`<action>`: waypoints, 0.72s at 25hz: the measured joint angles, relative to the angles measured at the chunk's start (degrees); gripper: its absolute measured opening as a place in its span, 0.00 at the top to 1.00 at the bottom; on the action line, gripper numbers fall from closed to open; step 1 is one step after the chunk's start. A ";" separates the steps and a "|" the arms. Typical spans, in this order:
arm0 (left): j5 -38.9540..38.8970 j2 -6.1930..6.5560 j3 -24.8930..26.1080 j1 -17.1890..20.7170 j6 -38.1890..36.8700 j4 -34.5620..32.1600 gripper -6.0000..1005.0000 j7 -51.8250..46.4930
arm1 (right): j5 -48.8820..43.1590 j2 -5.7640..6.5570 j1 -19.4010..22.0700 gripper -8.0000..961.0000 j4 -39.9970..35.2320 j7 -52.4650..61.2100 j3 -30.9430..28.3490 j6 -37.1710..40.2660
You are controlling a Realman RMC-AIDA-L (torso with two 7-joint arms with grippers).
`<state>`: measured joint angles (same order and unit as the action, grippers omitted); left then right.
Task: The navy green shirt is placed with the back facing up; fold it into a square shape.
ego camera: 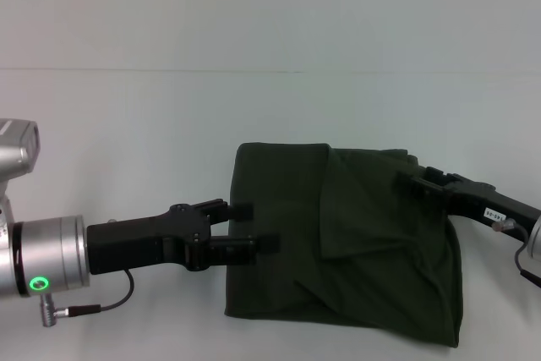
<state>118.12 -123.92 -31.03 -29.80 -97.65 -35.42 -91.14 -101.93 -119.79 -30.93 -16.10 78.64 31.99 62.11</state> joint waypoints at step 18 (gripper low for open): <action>0.43 0.79 2.43 0.82 -4.24 -2.49 0.05 -0.06 | -5.81 0.06 2.79 0.20 -25.51 4.63 11.50 25.43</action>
<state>118.55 -123.14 -28.60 -28.98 -101.89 -37.91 -91.20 -107.74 -119.72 -28.14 -41.61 83.27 43.49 87.54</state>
